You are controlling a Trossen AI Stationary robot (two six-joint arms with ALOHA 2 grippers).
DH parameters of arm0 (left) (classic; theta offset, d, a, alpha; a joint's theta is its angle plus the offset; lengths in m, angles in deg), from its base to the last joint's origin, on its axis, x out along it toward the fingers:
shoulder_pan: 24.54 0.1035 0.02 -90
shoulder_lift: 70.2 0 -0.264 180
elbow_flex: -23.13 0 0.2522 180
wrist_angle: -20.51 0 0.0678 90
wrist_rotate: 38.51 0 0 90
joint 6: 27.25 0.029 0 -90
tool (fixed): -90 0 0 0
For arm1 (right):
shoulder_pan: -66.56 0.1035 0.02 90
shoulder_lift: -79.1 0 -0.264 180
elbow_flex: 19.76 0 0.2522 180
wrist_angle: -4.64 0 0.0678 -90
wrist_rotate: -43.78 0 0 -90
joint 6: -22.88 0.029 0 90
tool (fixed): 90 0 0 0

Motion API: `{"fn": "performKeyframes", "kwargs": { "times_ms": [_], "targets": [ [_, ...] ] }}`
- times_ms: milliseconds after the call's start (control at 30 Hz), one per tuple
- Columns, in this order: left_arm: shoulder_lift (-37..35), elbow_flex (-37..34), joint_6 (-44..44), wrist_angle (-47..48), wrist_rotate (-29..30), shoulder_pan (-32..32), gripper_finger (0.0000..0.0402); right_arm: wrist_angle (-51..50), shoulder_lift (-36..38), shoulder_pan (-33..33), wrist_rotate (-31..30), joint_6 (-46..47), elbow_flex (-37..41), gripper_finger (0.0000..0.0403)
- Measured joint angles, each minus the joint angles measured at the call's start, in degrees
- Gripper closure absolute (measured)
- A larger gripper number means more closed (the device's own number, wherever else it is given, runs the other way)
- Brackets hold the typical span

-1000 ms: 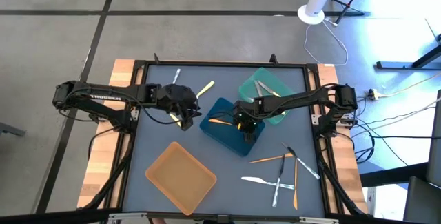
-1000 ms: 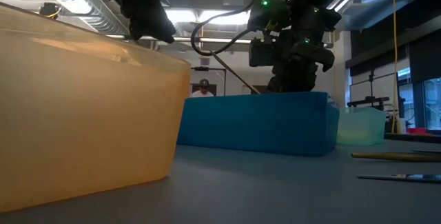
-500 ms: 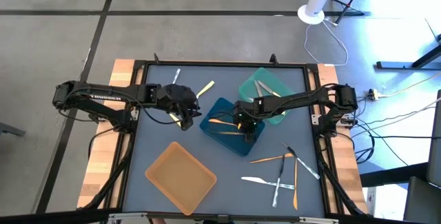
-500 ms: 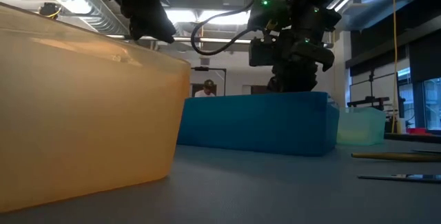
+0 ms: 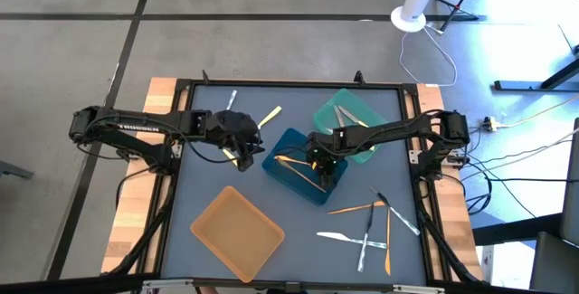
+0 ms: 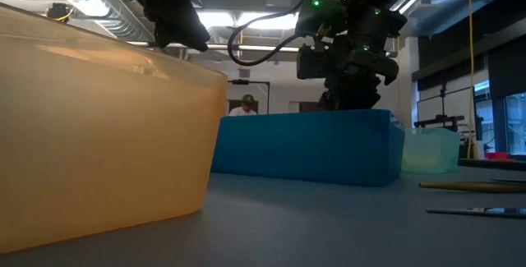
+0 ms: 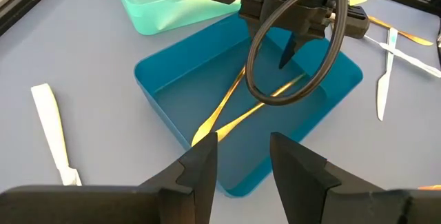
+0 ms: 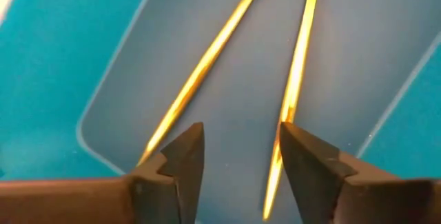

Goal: Sort silverware by color (type)
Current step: Put the right blue knife into the orange bin

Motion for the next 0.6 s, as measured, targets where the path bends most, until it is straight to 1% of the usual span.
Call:
{"fn": "performKeyframes", "kwargs": {
  "times_ms": [600],
  "targets": [
    [0.0, 0.01, 0.0, 0.0, 0.0, 0.0, 0.0274, 0.04, 0.0, 0.0, 0.0, 0.0, 0.0, 0.0219]
  ]
}}
